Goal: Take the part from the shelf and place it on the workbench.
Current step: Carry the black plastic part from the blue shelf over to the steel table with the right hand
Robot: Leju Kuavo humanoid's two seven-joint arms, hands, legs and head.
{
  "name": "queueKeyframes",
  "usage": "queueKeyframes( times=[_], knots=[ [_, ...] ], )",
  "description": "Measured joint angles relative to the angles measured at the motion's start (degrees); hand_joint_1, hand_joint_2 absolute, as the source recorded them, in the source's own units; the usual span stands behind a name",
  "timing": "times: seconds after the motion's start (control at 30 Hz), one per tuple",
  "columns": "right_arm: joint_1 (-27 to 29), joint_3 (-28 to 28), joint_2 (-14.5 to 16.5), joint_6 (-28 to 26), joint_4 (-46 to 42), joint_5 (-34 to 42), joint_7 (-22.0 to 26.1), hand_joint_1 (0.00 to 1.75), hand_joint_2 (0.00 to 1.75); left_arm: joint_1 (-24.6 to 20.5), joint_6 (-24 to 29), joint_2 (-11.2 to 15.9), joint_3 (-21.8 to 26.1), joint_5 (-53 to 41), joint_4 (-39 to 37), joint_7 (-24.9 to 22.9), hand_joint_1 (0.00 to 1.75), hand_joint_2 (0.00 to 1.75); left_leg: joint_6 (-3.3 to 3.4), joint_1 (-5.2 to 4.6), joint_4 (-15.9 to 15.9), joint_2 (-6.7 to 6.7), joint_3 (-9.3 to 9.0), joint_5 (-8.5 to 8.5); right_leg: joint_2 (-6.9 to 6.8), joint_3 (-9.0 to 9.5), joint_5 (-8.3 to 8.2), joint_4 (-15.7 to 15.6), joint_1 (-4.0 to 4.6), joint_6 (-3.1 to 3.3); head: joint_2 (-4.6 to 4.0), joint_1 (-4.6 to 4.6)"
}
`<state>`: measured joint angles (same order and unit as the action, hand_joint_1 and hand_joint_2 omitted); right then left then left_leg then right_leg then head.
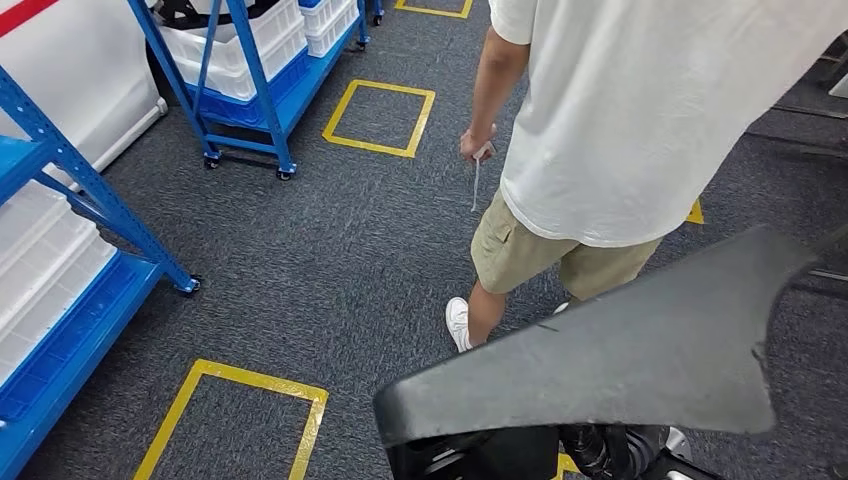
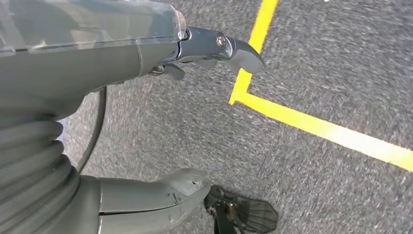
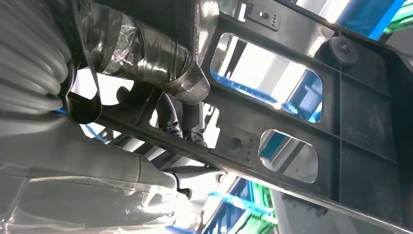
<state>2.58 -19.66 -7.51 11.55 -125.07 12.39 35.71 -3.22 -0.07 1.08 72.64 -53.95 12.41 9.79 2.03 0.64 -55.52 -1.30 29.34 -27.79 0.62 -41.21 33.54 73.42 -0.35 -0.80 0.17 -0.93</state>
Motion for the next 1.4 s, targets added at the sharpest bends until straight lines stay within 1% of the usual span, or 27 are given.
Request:
queueKeyframes(
  times=[0.03, 0.07, 0.1, 0.17, 0.23, 0.3, 0.33, 0.4, 0.47, 0.53, 0.57, 0.6, 0.67, 0.73, 0.8, 0.83, 0.9, 0.97, 1.0, 1.03, 1.07, 1.1, 1.17, 1.23, 1.27, 1.33, 1.4],
  knots=[
    [0.17, 0.09, 0.00, 0.01, 0.00, 0.00, 0.00, 1.75, 1.75, -0.01, 0.00, -0.03, 0.01, 0.00, 0.00, 0.00, 0.00, 1.75, 0.04, -0.08, 0.00, -0.64, 0.00, -0.04, -0.08, -0.45, -0.06, 1.14, -0.01, 0.03, 0.00, 0.00],
    [0.30, 0.17, 0.00, 0.02, 0.00, 0.00, 0.01, 1.75, 1.75, -0.07, 0.00, -0.08, 0.02, -0.01, 0.00, 0.00, 0.00, 1.75, 0.06, -0.16, -0.01, -1.25, -0.08, -0.10, -0.22, 0.36, -1.24, -0.13, 0.01, 0.16, 0.00, 0.00],
    [0.39, 0.28, 0.01, 0.09, 0.00, -0.02, 0.01, 1.75, 1.75, -0.14, -0.01, -0.15, 0.02, 0.00, 0.00, 0.00, 0.00, 1.75, 0.04, -0.23, -0.01, -1.80, -0.24, -0.21, -0.62, 2.23, -3.14, -3.47, 0.11, 0.40, 0.00, 0.00],
    [0.47, 0.59, 0.02, 0.30, 0.00, -0.14, 0.00, 1.75, 1.75, -0.20, -0.04, -0.43, 0.02, 0.03, 0.00, 0.00, 0.00, 1.75, -0.20, -0.42, -0.05, -2.76, -0.54, -0.49, -3.16, 6.72, -6.40, -11.89, 0.81, 1.23, 0.00, 0.00],
    [0.62, 1.08, 0.08, 0.43, 0.00, -0.26, -0.01, 1.75, 1.75, -0.18, -0.08, -0.71, 0.06, 0.09, 0.00, -0.02, 0.00, 1.75, -0.60, -0.63, -0.11, -3.72, -0.58, -0.72, -4.98, 8.63, -7.12, -16.06, 1.58, 1.87, 0.00, -0.02],
    [0.95, 1.61, 0.17, 0.43, -0.01, -0.36, 0.00, 1.75, 1.75, -0.23, -0.13, -0.95, 0.10, 0.14, 0.00, -0.04, 0.00, 1.75, -1.01, -0.75, -0.06, -4.75, -0.65, -0.94, -4.10, 8.62, -7.10, -16.66, 1.61, 2.21, 0.00, -0.03],
    [1.11, 1.80, 0.22, 0.43, -0.03, -0.44, 0.00, 1.75, 1.75, -0.29, -0.17, -1.06, 0.10, 0.14, 0.00, -0.04, 0.00, 1.75, -1.25, -0.69, -0.38, -4.32, -0.63, -1.38, -3.49, 8.72, -7.26, -16.95, 1.42, 2.43, 0.00, -0.02],
    [1.22, 2.09, 0.37, 0.40, -0.10, -0.63, -0.01, 1.75, 1.75, -0.32, -0.21, -1.24, 0.11, 0.16, 0.00, -0.04, 0.00, 1.75, -1.75, -0.47, -4.01, -1.77, 0.77, -3.82, -2.40, 8.97, -7.57, -17.45, 0.95, 2.98, 0.00, -0.03],
    [1.37, 2.37, 0.50, 0.37, -0.12, -0.80, -0.06, 1.75, 1.75, -0.13, -0.23, -1.30, 0.14, 0.21, 0.00, -0.04, 0.00, 1.75, -2.16, -0.23, -11.93, 0.53, 4.43, -7.57, -1.22, 8.99, -7.62, -17.45, 0.83, 3.24, 0.00, -0.03],
    [1.59, 2.74, 0.59, 0.41, -0.11, -0.87, -0.18, 1.75, 1.75, 0.04, -0.37, -1.32, 0.16, 0.31, 0.00, -0.02, 0.00, 1.75, -2.51, -0.07, -17.30, 0.91, 7.28, -8.71, 0.20, 8.98, -7.60, -17.27, 0.73, 3.25, 0.00, -0.03],
    [1.66, 2.97, 0.63, 0.47, -0.11, -0.87, -0.25, 1.75, 1.75, 0.05, -0.45, -1.34, 0.17, 0.35, 0.00, 0.02, 0.00, 1.75, -2.64, 0.06, -16.73, 0.96, 7.23, -7.51, 0.93, 9.00, -7.56, -17.10, 0.62, 3.19, 0.00, -0.03],
    [1.71, 3.18, 0.67, 0.52, -0.11, -0.88, -0.31, 1.75, 1.75, 0.01, -0.52, -1.37, 0.17, 0.38, 0.00, 0.06, 0.00, 1.75, -2.76, 0.23, -13.94, 1.19, 6.12, -5.38, 1.63, 9.04, -7.48, -16.91, 0.49, 3.07, 0.00, -0.03],
    [1.75, 3.62, 0.72, 0.60, -0.11, -0.91, -0.38, 1.75, 1.75, -0.04, -0.57, -1.41, 0.17, 0.38, 0.00, 0.14, 0.00, 1.75, -3.00, 0.62, -5.97, 3.21, 2.79, -1.25, 2.96, 8.99, -7.32, -16.53, 0.27, 2.58, 0.00, -0.03],
    [1.83, 4.05, 0.73, 0.60, -0.12, -0.96, -0.45, 1.75, 1.75, -0.05, -0.60, -1.45, 0.17, 0.38, 0.00, 0.17, 0.00, 1.75, -2.76, 0.77, -1.52, 5.00, 0.93, 0.05, 4.17, 8.50, -7.48, -16.33, 0.13, 1.81, 0.00, -0.03],
    [2.06, 4.44, 0.74, 0.59, -0.13, -0.98, -0.50, 1.75, 1.75, -0.13, -0.63, -1.49, 0.19, 0.38, 0.00, 0.18, 0.00, 1.75, -2.03, 0.59, -0.92, 4.59, 0.72, -0.03, 5.25, 7.99, -7.85, -16.37, -0.01, 1.06, 0.00, -0.04],
    [2.24, 4.71, 0.74, 0.56, -0.14, -0.98, -0.49, 1.75, 1.75, -0.22, -0.66, -1.50, 0.19, 0.38, 0.00, 0.20, 0.00, 1.75, -1.62, 0.55, -0.78, 4.05, 0.70, 0.11, 5.10, 7.85, -7.70, -16.18, -0.06, 0.79, 0.00, -0.03],
    [2.43, 5.39, 0.80, 0.49, -0.16, -0.92, -0.45, 1.75, 1.75, -0.29, -0.73, -1.52, 0.19, 0.37, 0.00, 0.30, 0.00, 1.75, -0.71, 0.56, -0.46, 2.83, 0.59, 0.33, 3.06, 6.54, -5.65, -13.15, 0.00, 0.36, 0.00, 0.00],
    [2.55, 5.98, 0.98, 0.49, -0.17, -0.80, -0.42, 1.75, 1.75, -0.15, -0.81, -1.52, 0.20, 0.36, 0.00, 0.46, 0.00, 1.75, -0.15, 0.35, -0.41, 1.44, 0.65, 0.31, 0.64, 3.13, -1.77, -5.79, 0.02, 0.02, 0.00, 0.01],
    [2.66, 6.20, 1.09, 0.56, -0.17, -0.75, -0.42, 1.75, 1.75, -0.06, -0.87, -1.52, 0.20, 0.36, 0.00, 0.51, 0.00, 1.75, -0.04, 0.22, -0.42, 0.74, 0.70, 0.27, 0.19, 1.36, -0.27, -2.04, -0.03, -0.08, 0.00, 0.01],
    [2.79, 6.39, 1.19, 0.64, -0.16, -0.71, -0.43, 1.75, 1.75, -0.04, -0.93, -1.52, 0.21, 0.36, 0.00, 0.57, 0.00, 1.75, 0.02, 0.10, -0.44, 0.08, 0.73, 0.22, -0.05, 0.29, 0.29, 0.26, -0.05, -0.10, 0.00, 0.00],
    [2.90, 6.58, 1.25, 0.74, -0.16, -0.69, -0.43, 1.75, 1.75, -0.09, -1.00, -1.52, 0.21, 0.36, 0.00, 0.61, 0.00, 1.75, 0.06, -0.01, -0.45, -0.55, 0.68, 0.16, -0.21, 0.34, -0.27, 0.35, -0.04, 0.00, 0.00, 0.01],
    [2.98, 6.76, 1.28, 0.81, -0.16, -0.68, -0.44, 1.75, 1.75, -0.16, -1.08, -1.52, 0.21, 0.36, 0.00, 0.65, 0.00, 1.75, 0.08, -0.11, -0.44, -1.13, 0.54, 0.07, -0.46, 1.62, -1.83, -1.91, 0.04, 0.22, 0.00, 0.00],
    [3.03, 7.03, 1.36, 0.90, -0.17, -0.67, -0.44, 1.75, 1.75, -0.29, -1.20, -1.58, 0.21, 0.36, 0.00, 0.70, 0.00, 1.75, -0.04, -0.30, -0.41, -2.15, 0.12, -0.17, -2.25, 6.21, -5.47, -10.22, 0.67, 1.05, 0.00, 0.01],
    [3.04, 7.21, 1.49, 0.93, -0.19, -0.63, -0.45, 1.75, 1.75, -0.32, -1.36, -1.68, 0.21, 0.36, 0.00, 0.73, 0.00, 1.75, -0.41, -0.46, -0.43, -3.01, -0.06, -0.40, -4.14, 9.03, -6.83, -15.82, 1.52, 1.81, 0.00, 0.01],
    [3.14, 7.31, 1.57, 0.95, -0.20, -0.58, -0.48, 1.75, 1.75, -0.32, -1.44, -1.73, 0.21, 0.36, 0.00, 0.74, 0.00, 1.75, -0.61, -0.53, -0.39, -3.51, -0.09, -0.47, -4.42, 9.28, -6.69, -16.60, 1.81, 2.01, 0.00, -0.01],
    [3.43, 7.55, 1.70, 0.96, -0.20, -0.48, -0.54, 1.75, 1.75, -0.43, -1.55, -1.80, 0.21, 0.35, 0.00, 0.79, 0.00, 1.75, -1.09, -0.55, -0.41, -4.13, -0.27, -0.74, -3.37, 9.31, -7.00, -17.16, 1.64, 2.37, 0.00, -0.01],
    [3.52, 7.75, 1.79, 1.03, -0.20, -0.33, -0.60, 1.75, 1.75, -0.53, -1.63, -1.90, 0.21, 0.32, 0.00, 0.87, 0.00, 1.75, -1.61, -0.42, -2.72, -2.26, 0.51, -2.44, -2.34, 9.70, -7.44, -17.93, 1.15, 2.87, 0.00, -0.01]
  ],
)
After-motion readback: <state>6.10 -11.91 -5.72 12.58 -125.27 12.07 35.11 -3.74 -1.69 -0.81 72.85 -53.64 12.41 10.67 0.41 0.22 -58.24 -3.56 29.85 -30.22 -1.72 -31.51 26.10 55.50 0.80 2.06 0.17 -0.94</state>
